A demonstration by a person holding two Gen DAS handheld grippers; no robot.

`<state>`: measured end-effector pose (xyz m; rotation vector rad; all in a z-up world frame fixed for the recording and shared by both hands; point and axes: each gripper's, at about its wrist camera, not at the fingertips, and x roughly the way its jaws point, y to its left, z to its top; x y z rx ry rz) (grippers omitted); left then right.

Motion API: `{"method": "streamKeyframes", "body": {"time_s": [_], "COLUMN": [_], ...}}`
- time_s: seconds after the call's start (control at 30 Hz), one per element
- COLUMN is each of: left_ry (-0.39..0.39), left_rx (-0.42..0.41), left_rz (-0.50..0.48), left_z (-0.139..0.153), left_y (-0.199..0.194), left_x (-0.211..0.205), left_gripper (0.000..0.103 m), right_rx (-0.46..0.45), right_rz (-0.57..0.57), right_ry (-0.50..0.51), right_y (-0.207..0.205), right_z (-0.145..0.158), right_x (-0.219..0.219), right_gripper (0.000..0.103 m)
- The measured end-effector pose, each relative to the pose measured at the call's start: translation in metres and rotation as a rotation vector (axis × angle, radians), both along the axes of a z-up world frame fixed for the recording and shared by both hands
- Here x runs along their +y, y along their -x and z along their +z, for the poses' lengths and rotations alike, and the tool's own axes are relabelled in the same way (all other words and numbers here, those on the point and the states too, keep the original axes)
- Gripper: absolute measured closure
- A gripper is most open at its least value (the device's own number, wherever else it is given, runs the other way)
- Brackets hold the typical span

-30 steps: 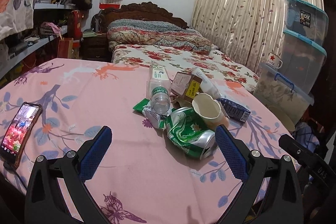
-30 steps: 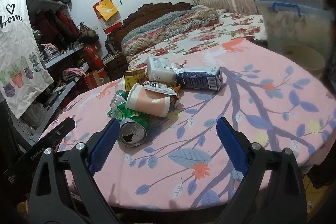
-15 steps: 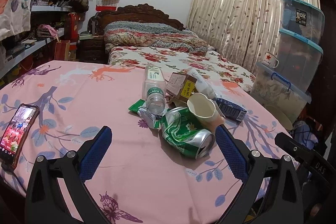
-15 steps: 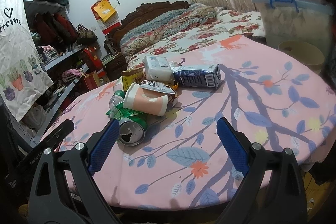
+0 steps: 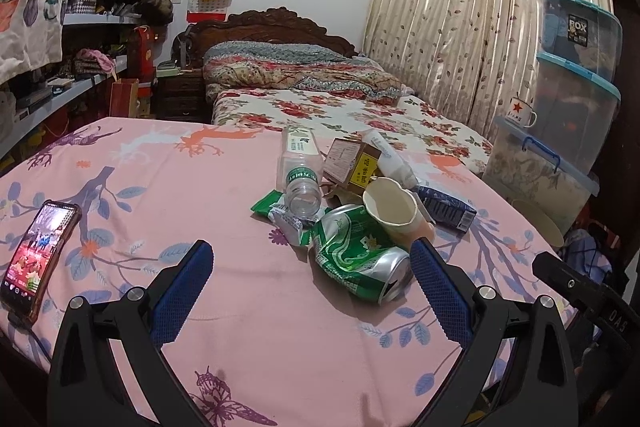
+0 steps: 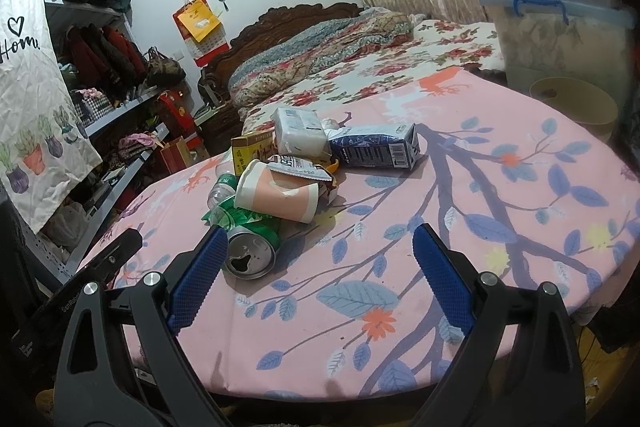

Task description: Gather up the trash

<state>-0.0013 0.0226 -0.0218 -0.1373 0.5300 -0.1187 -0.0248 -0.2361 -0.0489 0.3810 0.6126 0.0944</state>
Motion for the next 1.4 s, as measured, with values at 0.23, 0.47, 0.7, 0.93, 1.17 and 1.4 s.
{"method": "streamKeyframes", "body": {"time_s": [0.23, 0.47, 0.7, 0.93, 1.17, 1.4], "left_ry": [-0.015, -0.051, -0.114, -0.002, 0.103, 0.135], "left_rx": [-0.007, 0.002, 0.035, 0.114, 0.212, 0.288], "left_rz": [0.0, -0.014, -0.016, -0.009, -0.111, -0.125], "left_z": [0.003, 0.0, -0.013, -0.014, -0.026, -0.041], "left_y": [-0.001, -0.003, -0.01, -0.03, -0.066, -0.085], "left_x": [-0.003, -0.009, -0.011, 0.029, 0.031, 0.03], "left_gripper": [0.009, 0.009, 0.009, 0.019, 0.038, 0.039], "right_rx": [-0.008, 0.006, 0.035, 0.072, 0.061, 0.015], "right_rz": [-0.001, 0.001, 0.046, 0.161, 0.208, 0.271], "right_ry": [0.002, 0.009, 0.043, 0.06, 0.086, 0.14], "right_y": [0.001, 0.0, -0.01, -0.031, -0.065, -0.121], "right_z": [0.002, -0.002, -0.011, -0.023, -0.014, -0.005], "right_x": [-0.003, -0.008, -0.002, 0.016, 0.032, 0.07], "right_gripper": [0.01, 0.01, 0.019, 0.053, 0.049, 0.041]}}
